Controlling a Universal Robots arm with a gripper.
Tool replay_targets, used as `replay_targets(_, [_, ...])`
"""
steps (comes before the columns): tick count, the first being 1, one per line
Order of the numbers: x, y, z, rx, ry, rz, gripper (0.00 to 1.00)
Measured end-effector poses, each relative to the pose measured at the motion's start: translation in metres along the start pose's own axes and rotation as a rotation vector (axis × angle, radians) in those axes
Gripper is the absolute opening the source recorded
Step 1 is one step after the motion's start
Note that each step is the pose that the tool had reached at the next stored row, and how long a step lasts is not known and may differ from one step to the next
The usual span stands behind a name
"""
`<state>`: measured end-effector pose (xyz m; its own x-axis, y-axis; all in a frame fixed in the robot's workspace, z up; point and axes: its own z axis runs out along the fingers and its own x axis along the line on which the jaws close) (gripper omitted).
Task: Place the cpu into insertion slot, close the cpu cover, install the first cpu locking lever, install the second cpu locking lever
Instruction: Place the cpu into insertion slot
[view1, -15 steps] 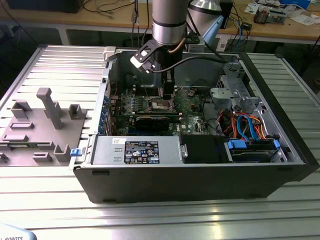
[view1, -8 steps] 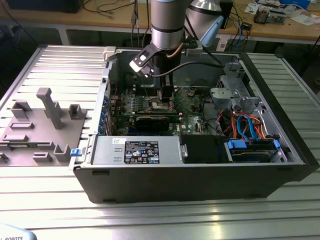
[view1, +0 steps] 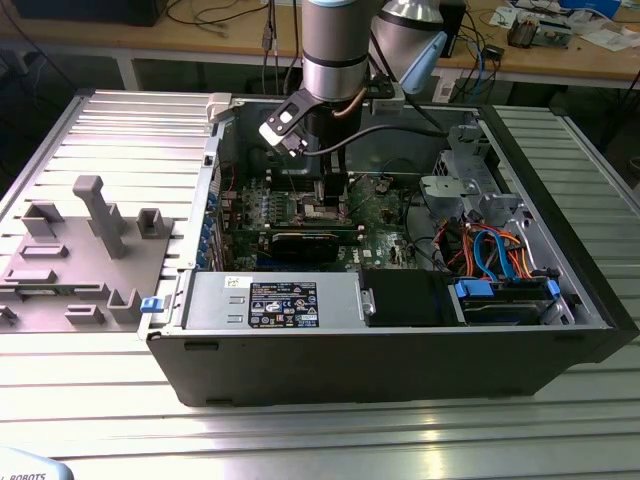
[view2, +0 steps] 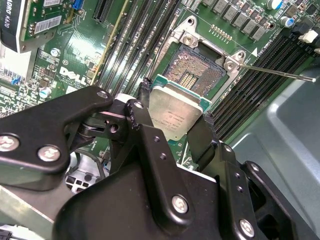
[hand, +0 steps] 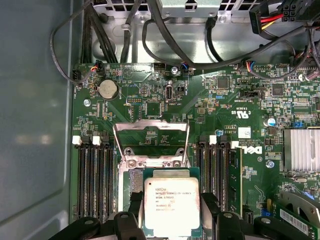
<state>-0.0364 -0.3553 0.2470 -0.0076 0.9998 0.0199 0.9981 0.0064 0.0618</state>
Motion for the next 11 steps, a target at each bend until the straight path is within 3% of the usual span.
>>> replay_targets(11, [0.0010,-0.0002,0.0016,0.0002,0.0011,0.000,0.54])
